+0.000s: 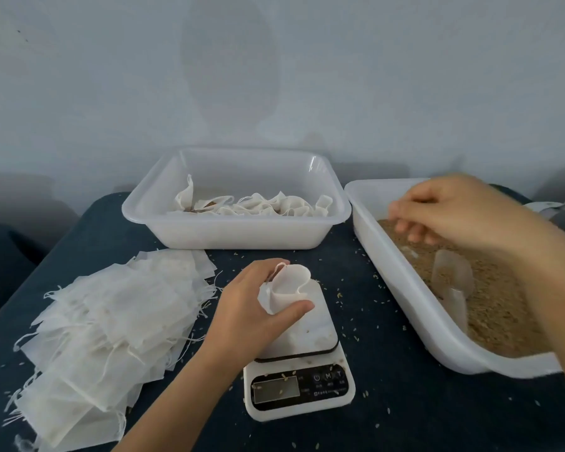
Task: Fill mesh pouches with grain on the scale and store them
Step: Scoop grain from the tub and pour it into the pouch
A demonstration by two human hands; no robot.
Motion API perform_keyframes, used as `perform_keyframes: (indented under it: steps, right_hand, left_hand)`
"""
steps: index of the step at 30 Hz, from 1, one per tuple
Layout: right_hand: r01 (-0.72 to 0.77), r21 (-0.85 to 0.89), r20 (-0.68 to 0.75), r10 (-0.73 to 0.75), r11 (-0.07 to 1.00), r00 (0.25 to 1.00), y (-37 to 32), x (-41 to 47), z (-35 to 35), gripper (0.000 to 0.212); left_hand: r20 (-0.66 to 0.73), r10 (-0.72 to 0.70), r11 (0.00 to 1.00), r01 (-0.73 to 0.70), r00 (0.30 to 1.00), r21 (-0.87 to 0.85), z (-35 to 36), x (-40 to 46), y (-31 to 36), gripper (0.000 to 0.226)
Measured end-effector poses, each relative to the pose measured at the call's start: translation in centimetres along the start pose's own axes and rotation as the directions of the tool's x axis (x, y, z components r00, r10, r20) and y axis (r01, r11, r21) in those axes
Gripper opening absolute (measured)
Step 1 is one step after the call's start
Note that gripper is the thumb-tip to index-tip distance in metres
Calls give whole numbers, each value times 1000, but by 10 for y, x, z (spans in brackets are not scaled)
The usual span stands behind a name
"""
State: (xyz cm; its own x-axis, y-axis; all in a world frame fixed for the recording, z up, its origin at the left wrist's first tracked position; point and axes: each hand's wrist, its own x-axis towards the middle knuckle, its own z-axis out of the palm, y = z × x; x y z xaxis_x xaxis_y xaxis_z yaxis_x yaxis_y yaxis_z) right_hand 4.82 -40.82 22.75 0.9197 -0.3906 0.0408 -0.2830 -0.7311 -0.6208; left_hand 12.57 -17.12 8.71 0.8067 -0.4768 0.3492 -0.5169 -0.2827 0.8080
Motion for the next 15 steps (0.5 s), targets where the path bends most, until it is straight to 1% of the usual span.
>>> perform_keyframes:
  steps: [1, 3, 5, 7, 8, 9, 11, 13, 15]
  right_hand:
    - [-61, -67, -45, 58, 996, 997, 16, 3, -15, 23]
    - [-237, -239, -51, 231, 942, 972, 53, 10, -35, 29]
    - [-396, -401, 25, 442, 826, 897, 88, 13, -37, 37]
    - [-440, -547, 130, 592, 712, 796, 117, 11, -26, 44]
    - [-452, -570, 180, 641, 687, 746, 127, 9, -17, 46]
    - [-478, -550, 230, 674, 685, 702, 135, 8, -6, 48]
    - [-528, -511, 271, 710, 678, 650, 144, 7, 13, 57]
    - [-545, -514, 243, 722, 662, 647, 146, 10, 24, 58]
    - [-554, -482, 251, 713, 679, 655, 146, 14, 23, 52]
  left_hand:
    - [-18, 3, 1000, -3, 1000, -2, 0, 1, -1, 45]
    - [-45, 10, 1000, -10, 999, -1, -1, 2, -2, 47]
    - [-56, 9, 1000, -10, 998, -13, 0, 4, -1, 49]
    - [-60, 10, 1000, -11, 998, -13, 3, 7, 3, 48]
    - [-58, 11, 1000, -12, 998, -9, 5, 9, 6, 47]
    - [-51, 14, 1000, -15, 999, -9, 8, 11, 9, 46]
    - [-32, 22, 1000, -23, 999, -15, 17, 15, 17, 43]
    - [-14, 39, 999, -39, 999, -16, 26, 17, 25, 39]
    - [-1, 66, 998, -66, 998, -4, 33, 17, 29, 38]
